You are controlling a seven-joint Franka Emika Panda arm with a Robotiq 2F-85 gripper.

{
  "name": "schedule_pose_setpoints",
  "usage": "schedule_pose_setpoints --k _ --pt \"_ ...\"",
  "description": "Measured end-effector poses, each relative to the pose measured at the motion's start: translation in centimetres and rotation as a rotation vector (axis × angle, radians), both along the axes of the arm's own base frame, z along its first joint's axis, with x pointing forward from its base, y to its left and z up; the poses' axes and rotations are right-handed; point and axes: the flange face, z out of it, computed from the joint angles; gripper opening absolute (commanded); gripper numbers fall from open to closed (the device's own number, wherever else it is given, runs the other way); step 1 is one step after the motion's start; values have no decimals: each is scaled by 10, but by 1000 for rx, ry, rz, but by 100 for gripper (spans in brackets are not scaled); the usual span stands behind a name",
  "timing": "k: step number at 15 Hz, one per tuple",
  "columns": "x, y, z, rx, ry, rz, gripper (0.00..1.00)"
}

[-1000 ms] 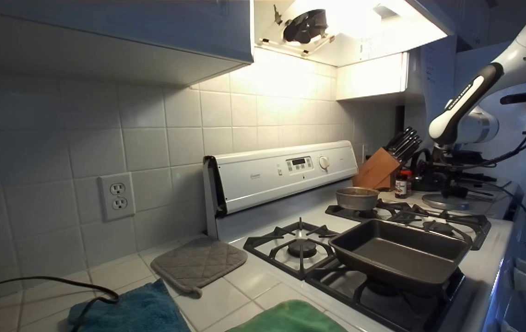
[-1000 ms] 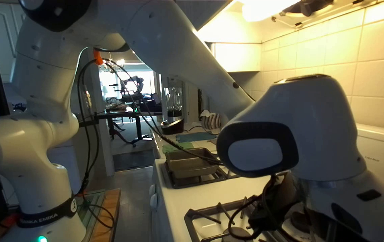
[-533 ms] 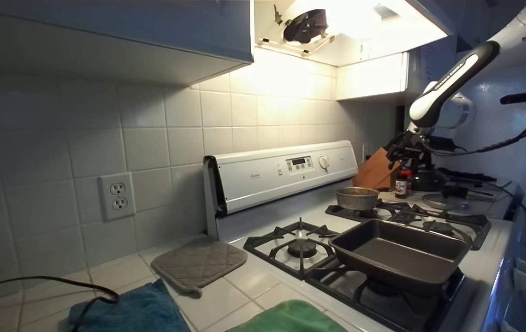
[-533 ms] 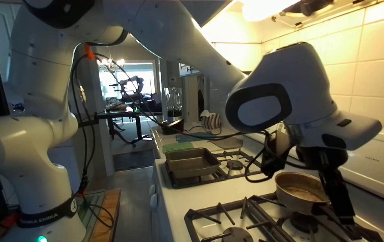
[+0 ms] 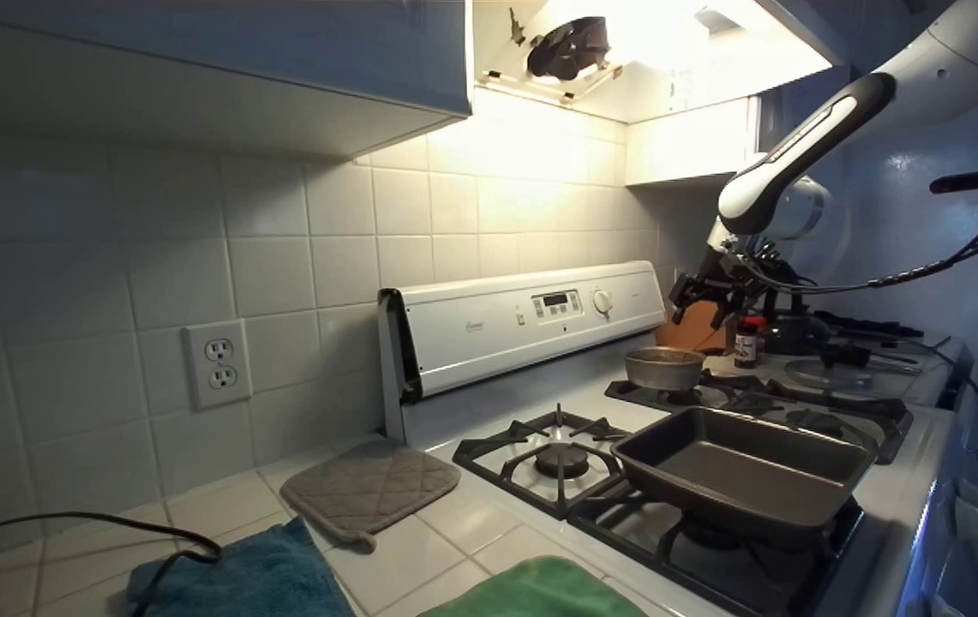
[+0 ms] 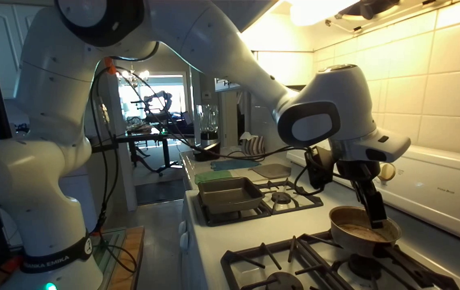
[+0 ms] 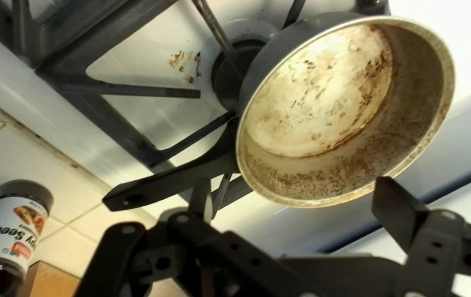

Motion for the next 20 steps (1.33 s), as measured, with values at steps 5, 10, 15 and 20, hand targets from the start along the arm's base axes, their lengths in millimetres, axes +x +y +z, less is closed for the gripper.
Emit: schedule_pose_setpoints --k 5,10,15,20 --pt "7 13 -35 9 46 21 100" --pt "8 11 -55 14 74 20 100" --pt "8 7 -67 21 89 -9 97" --pt "9 7 -76 25 101 -25 54"
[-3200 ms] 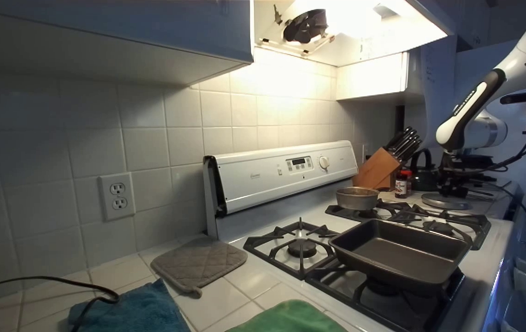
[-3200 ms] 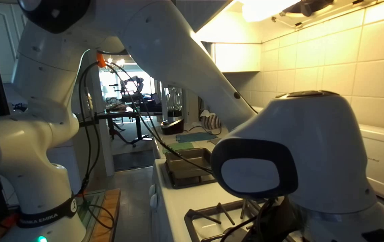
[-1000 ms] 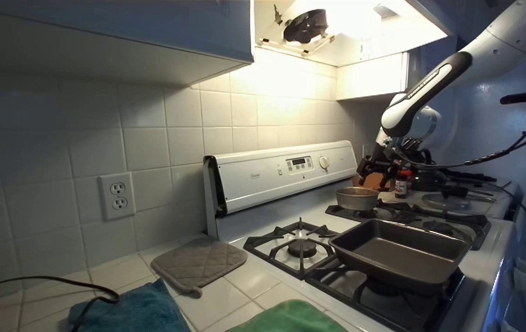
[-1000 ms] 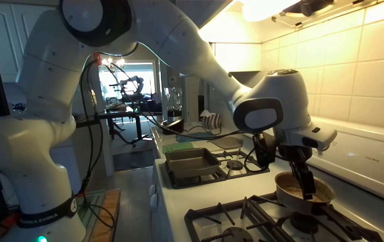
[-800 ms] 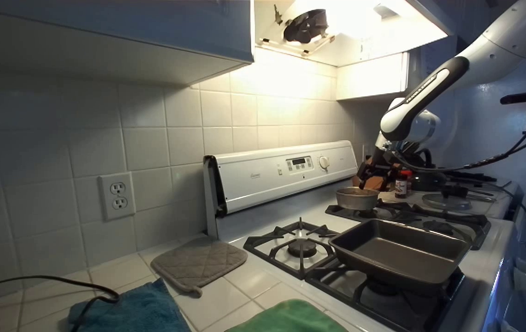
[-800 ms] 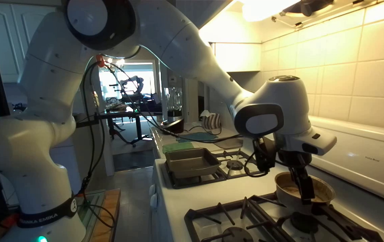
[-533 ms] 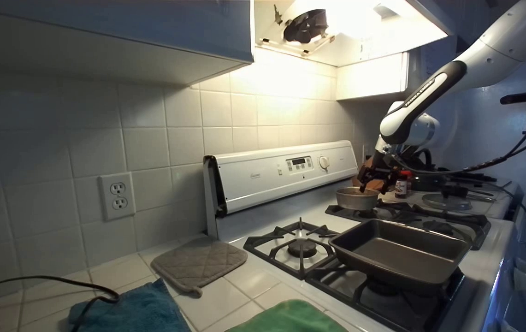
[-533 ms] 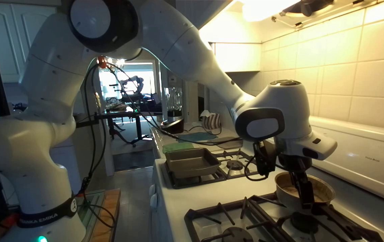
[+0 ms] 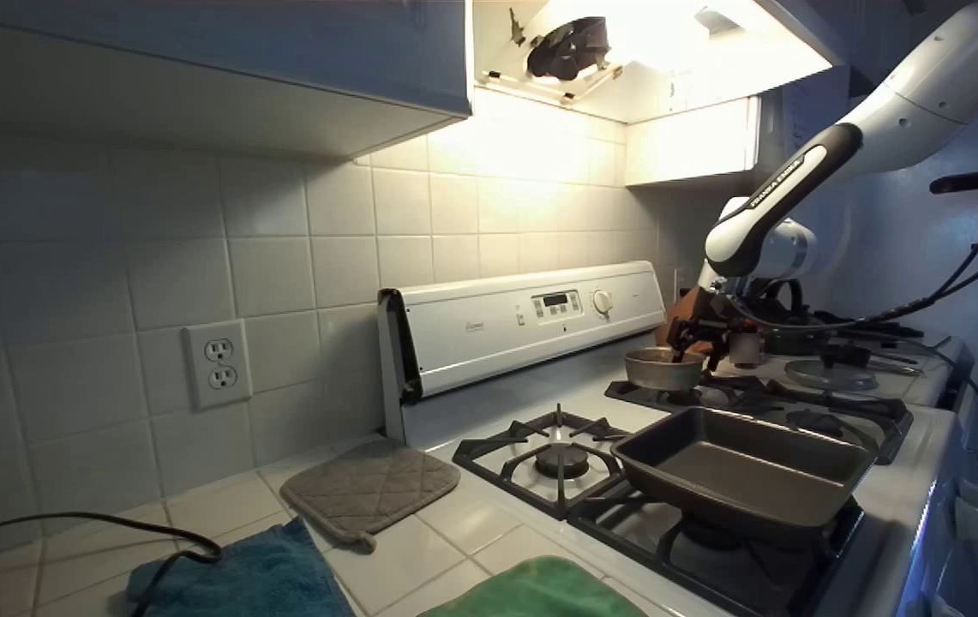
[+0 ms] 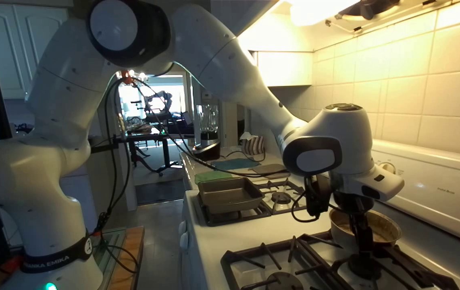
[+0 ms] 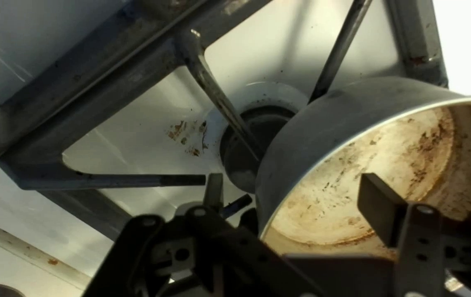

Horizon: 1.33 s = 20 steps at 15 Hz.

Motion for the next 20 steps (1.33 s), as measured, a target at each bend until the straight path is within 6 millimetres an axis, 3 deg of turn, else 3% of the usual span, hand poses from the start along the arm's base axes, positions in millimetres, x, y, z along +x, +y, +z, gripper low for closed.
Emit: schedule_pose_setpoints --k 7,8,20 --pt "0 1 -3 1 4 -4 5" --pt "0 0 -4 1 5 -4 2" --pt "2 2 -5 1 5 -5 1"
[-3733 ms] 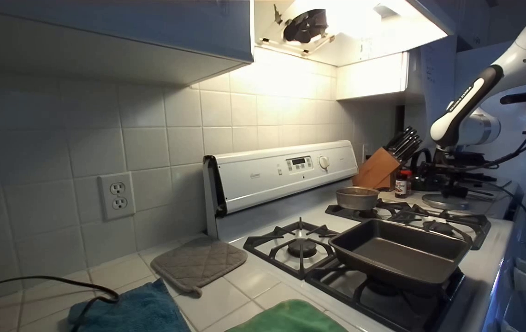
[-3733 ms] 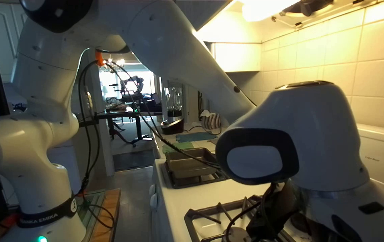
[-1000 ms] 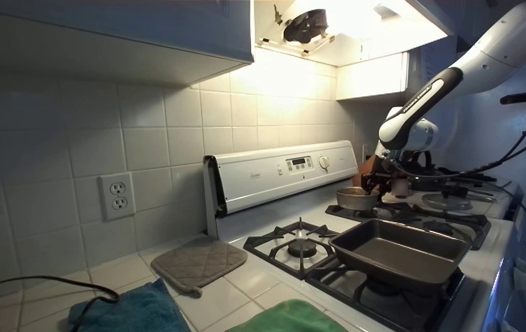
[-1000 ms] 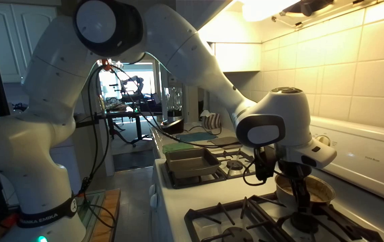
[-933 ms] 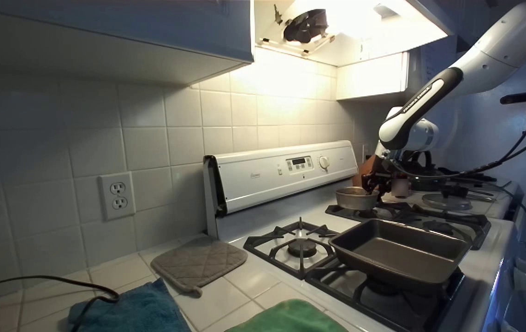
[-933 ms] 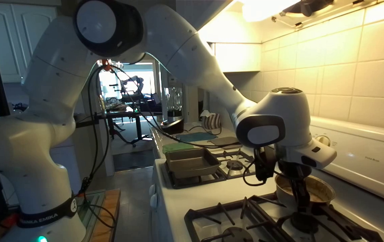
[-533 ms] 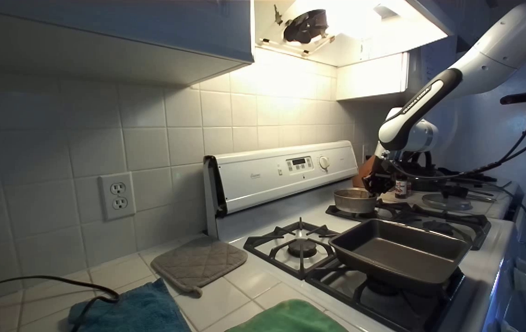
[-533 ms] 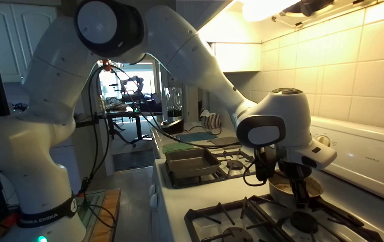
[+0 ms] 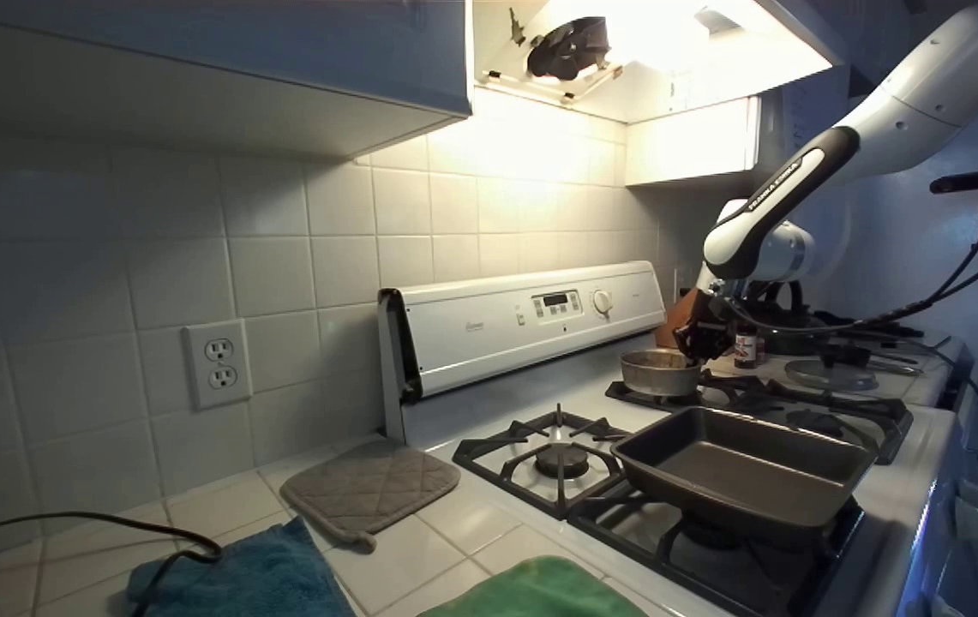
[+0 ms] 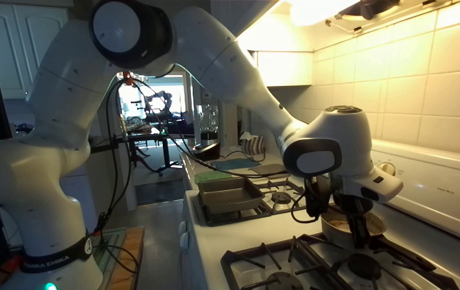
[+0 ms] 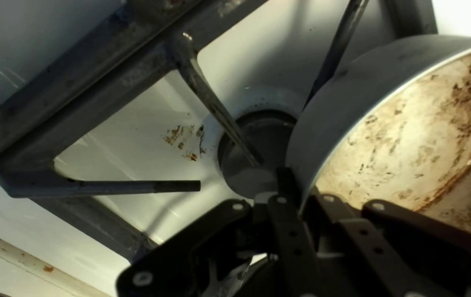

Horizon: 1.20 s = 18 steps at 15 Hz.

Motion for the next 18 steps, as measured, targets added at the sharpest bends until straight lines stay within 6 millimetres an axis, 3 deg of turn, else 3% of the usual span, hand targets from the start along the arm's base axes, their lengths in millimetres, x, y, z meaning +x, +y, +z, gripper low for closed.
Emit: schedule_pose_setpoints --k 8,18 --pt "-7 -3 8 -9 -3 26 1" --pt "-50 -17 30 10 -34 239 1"
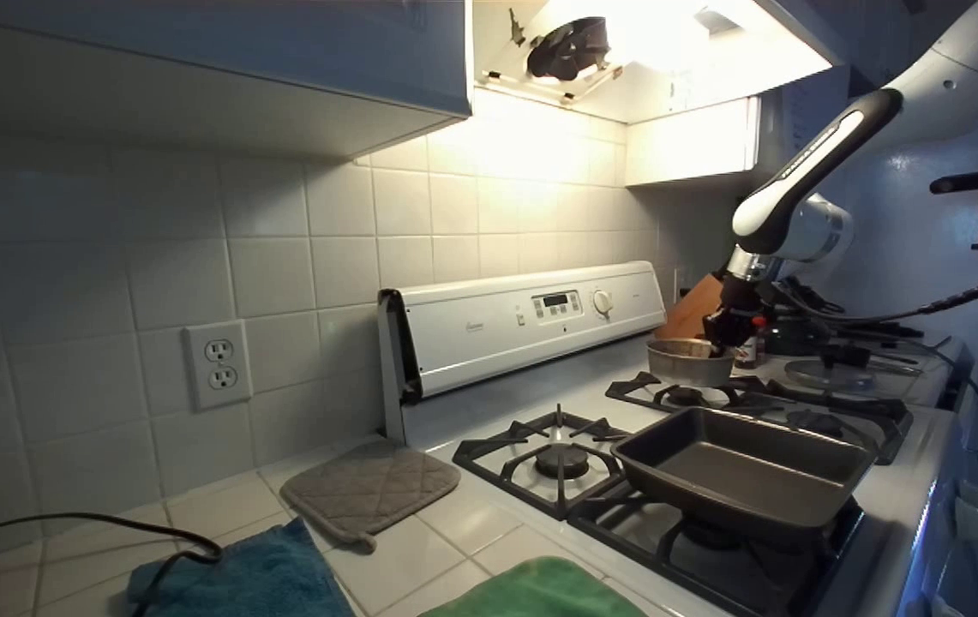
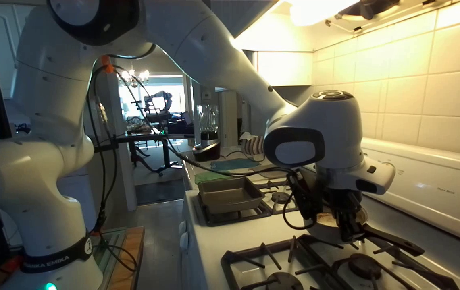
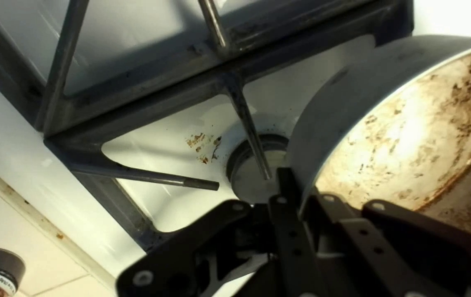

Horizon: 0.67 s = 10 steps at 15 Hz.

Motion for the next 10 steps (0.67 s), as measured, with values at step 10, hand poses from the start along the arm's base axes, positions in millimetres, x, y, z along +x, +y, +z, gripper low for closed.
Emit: schedule_pose_setpoints --k 10 --pt "-52 -35 3 26 46 359 1"
